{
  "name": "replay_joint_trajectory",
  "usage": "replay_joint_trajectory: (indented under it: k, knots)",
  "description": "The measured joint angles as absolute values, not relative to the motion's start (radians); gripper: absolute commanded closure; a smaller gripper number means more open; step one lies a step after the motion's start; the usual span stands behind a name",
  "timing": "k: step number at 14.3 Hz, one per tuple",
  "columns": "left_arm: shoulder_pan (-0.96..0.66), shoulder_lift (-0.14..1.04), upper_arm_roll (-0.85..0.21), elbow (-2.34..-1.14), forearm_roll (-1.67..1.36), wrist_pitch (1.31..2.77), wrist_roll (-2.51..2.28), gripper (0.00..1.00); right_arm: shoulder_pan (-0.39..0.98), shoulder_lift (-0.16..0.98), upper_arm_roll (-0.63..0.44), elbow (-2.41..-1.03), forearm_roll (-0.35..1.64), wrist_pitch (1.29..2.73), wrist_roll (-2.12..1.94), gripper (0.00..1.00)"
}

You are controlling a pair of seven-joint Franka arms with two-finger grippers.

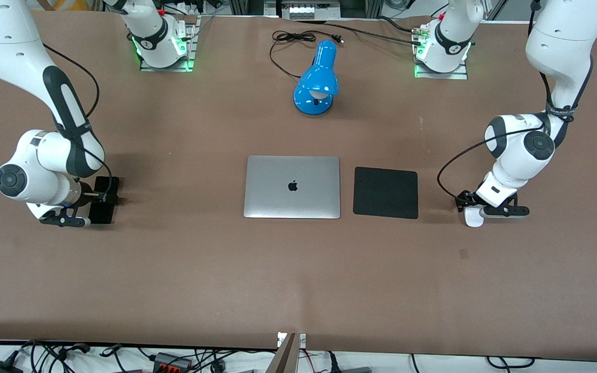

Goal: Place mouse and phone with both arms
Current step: 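Grasp the phone with the right gripper while the left gripper grasps the mouse, then carry the phone beside the laptop while the left gripper carries the mouse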

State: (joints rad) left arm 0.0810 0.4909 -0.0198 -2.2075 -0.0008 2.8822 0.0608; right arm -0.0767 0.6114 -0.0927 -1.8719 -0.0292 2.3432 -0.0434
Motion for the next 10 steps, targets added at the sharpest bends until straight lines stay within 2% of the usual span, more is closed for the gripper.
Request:
replay_joint_trajectory:
  k: [2, 4, 5, 6, 8, 10]
  knots:
    - [0.081, 0.492, -0.02, -2.208, -0.001, 2.882, 0.066, 0.46, -0.077, 0.626, -0.093, -1.863, -0.029, 2.343, -0.043, 0.0]
    - [0.081, 0.493, -0.02, -2.208, -0.001, 2.883, 0.068, 0.57, -0.077, 0.636, -0.092, -1.853, -0.029, 2.341, -0.044, 0.0]
    - [0.081, 0.493, -0.02, -2.207, -0.001, 2.884, 0.069, 0.59, -0.077, 0.636, -0.093, -1.852, -0.029, 2.341, -0.045, 0.02]
    - [0.081, 0.492, -0.02, -2.206, -0.001, 2.885, 0.071, 0.6, -0.077, 0.636, -0.092, -1.852, -0.029, 2.341, -0.046, 0.27]
    - [0.081, 0.49, -0.02, -2.199, -0.001, 2.886, 0.071, 0.6, -0.076, 0.636, -0.092, -1.851, -0.029, 2.34, -0.048, 0.66]
    - [0.081, 0.479, -0.02, -2.182, -0.001, 2.847, 0.071, 0.6, -0.074, 0.632, -0.089, -1.844, -0.029, 2.331, -0.048, 0.8]
